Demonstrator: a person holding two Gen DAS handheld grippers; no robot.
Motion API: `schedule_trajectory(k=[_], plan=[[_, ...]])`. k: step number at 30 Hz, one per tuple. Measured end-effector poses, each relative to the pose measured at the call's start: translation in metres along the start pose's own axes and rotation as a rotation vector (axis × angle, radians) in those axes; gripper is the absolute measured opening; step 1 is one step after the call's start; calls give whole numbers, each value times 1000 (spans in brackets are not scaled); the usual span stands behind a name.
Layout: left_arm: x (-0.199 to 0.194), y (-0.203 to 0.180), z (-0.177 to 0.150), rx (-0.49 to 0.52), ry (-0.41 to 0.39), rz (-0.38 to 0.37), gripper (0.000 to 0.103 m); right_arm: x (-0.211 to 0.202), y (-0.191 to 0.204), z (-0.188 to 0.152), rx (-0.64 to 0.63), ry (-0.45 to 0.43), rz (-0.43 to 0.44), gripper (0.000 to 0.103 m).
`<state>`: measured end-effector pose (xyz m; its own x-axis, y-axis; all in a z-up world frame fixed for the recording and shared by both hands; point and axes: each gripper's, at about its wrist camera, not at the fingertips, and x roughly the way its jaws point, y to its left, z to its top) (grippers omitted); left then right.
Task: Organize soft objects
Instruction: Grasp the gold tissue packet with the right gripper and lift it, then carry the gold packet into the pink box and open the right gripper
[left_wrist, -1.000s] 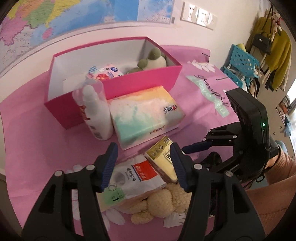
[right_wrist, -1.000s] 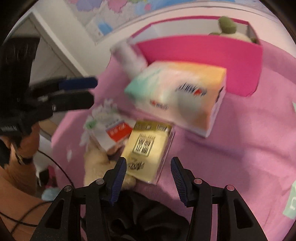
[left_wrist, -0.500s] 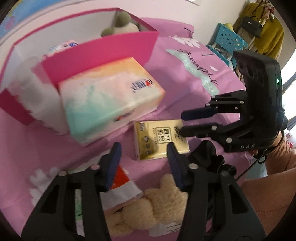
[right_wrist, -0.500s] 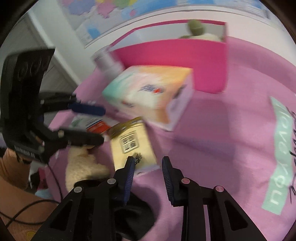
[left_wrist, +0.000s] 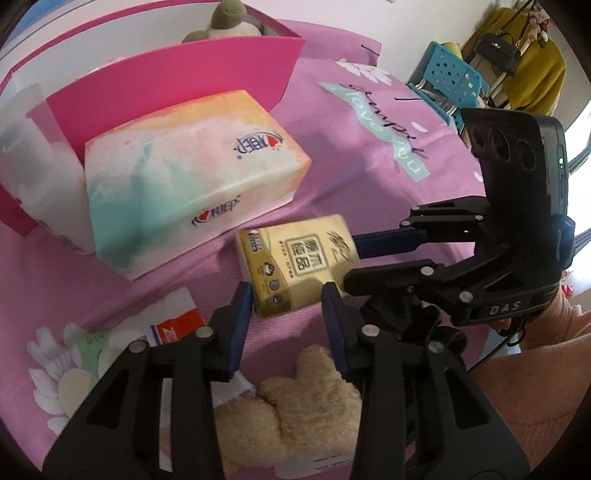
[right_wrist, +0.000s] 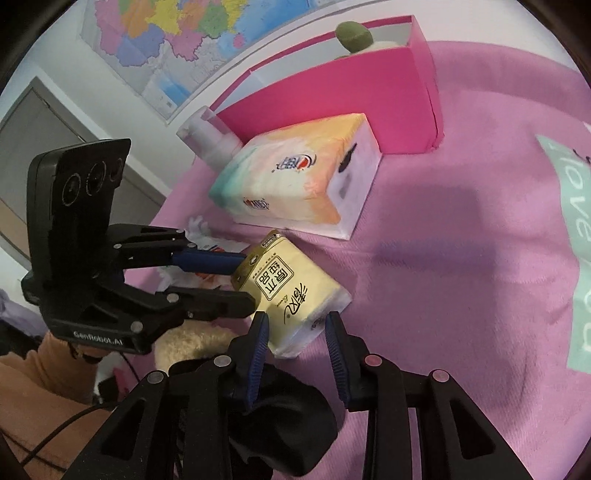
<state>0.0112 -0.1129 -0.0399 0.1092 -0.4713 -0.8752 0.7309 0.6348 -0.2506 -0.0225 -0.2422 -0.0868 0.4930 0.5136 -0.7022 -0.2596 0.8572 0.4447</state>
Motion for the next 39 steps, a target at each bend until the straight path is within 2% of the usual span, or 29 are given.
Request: schedule_trajectory(k=[9,13,20,28,32,39], plan=[[-48,-12,7,7,-156,34,41,-21,23,3,-71,-52,-29,30],[-69,-8,21,-1,-220,56,41,-35,36,19,-125,-102,-39,30],[-92,15,61,-48,-298,110,41,-53,48,65,-207,-204,-66,30],[-97,47,107,-122,-320,180,41,-48,48,128,-238,-269,-84,30],[-88,67,125,-167,-291,189,41,-32,38,158,-211,-265,-86,30],[-70,83,143,-222,-252,196,41,-11,23,184,-188,-243,-131,30]])
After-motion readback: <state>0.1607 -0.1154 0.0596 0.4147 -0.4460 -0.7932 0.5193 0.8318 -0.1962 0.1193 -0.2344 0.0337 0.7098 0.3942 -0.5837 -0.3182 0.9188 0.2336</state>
